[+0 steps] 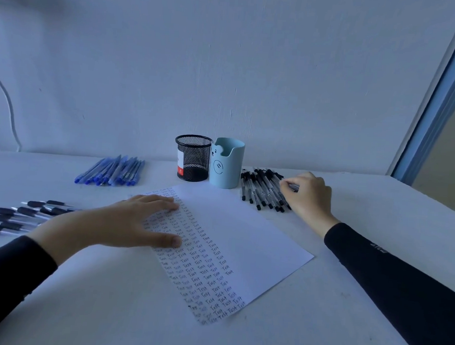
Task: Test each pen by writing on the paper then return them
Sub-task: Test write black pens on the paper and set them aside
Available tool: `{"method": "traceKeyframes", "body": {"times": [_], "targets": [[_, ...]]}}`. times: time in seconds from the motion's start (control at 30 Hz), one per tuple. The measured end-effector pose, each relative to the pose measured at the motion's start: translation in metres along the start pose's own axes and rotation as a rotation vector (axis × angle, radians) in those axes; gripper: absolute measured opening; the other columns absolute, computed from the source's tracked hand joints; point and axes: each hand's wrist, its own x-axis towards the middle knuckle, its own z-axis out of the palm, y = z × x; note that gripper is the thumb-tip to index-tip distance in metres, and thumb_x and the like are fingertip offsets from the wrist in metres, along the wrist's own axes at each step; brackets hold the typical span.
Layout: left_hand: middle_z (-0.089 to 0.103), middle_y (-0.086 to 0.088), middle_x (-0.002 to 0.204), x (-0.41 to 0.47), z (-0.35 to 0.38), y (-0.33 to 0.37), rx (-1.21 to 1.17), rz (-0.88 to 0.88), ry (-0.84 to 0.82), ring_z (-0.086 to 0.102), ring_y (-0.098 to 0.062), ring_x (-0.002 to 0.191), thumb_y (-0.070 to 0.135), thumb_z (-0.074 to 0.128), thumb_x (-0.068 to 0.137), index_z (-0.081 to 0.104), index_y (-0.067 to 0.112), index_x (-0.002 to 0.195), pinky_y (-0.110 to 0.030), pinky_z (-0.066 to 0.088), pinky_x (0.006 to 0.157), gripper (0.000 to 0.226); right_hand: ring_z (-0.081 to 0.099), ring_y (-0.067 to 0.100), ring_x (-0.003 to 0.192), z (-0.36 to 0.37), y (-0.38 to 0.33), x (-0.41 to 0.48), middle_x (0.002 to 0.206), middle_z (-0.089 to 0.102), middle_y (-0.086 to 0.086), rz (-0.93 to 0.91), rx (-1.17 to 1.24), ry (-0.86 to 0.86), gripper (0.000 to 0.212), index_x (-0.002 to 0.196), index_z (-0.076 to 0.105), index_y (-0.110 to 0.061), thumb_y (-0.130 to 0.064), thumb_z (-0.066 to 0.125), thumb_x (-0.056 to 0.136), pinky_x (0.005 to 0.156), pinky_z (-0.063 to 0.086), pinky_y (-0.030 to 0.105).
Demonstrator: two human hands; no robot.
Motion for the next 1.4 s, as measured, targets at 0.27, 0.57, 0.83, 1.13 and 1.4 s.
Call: {"method": "traceKeyframes", "body": {"times": [0.27, 0.57, 0.83, 1.13, 1.4], "targets": [[0.021, 0.025, 0.154, 0.000, 0.000, -0.003, 0.014, 0.034, 0.039, 0.018, -0.005, 0.143, 0.098, 0.041, 0.054, 0.028, 0.050, 0.145, -0.041, 0.017, 0.120, 0.104, 0.053, 0.019, 0.095, 0.011, -0.063, -0.041, 0.096, 0.066, -0.011, -0.374, 0.208, -0.131, 0.024, 0.086, 0.077, -0.026, -0.034, 0.054, 0.084, 0.088, 0.038, 0.035], [0.068, 0.021, 0.085, -0.019, -0.047, -0.047, 0.022, -0.073, 0.325, 0.063, 0.006, 0.080, 0.043, 0.071, 0.084, 0.067, 0.043, 0.084, -0.014, 0.047, 0.085, 0.004, 0.057, 0.019, 0.097, 0.025, -0.073, -0.060, 0.095, 0.066, -0.011, -0.519, 0.303, -0.225, 0.012, 0.086, 0.077, -0.023, -0.019, 0.066, 0.086, 0.093, 0.043, 0.039], [0.073, 0.018, 0.094, -0.029, -0.064, -0.073, -0.021, -0.161, 0.243, 0.064, 0.004, 0.088, 0.039, 0.085, 0.068, 0.078, 0.036, 0.083, -0.016, 0.045, 0.083, 0.017, 0.057, 0.020, 0.097, 0.023, -0.073, -0.061, 0.093, 0.068, -0.011, -0.525, 0.336, -0.238, 0.016, 0.085, 0.076, -0.023, -0.009, 0.069, 0.085, 0.092, 0.045, 0.039], [0.072, 0.013, 0.095, -0.018, -0.051, -0.072, 0.065, -0.146, 0.219, 0.065, -0.002, 0.090, 0.029, 0.075, 0.084, 0.074, 0.035, 0.095, -0.015, 0.048, 0.082, 0.013, 0.056, 0.020, 0.097, 0.022, -0.073, -0.061, 0.093, 0.068, -0.010, -0.549, 0.326, -0.237, 0.018, 0.086, 0.076, -0.023, -0.007, 0.068, 0.086, 0.093, 0.040, 0.027], [0.068, 0.002, 0.086, -0.007, -0.047, -0.056, 0.010, 0.021, 0.650, 0.064, -0.012, 0.081, 0.018, 0.076, 0.082, 0.077, 0.017, 0.100, -0.005, 0.041, 0.071, 0.018, 0.055, 0.018, 0.096, 0.022, -0.073, -0.061, 0.092, 0.067, -0.014, -0.547, 0.322, -0.238, 0.019, 0.086, 0.075, -0.026, -0.008, 0.069, 0.086, 0.091, 0.035, 0.019]]}}
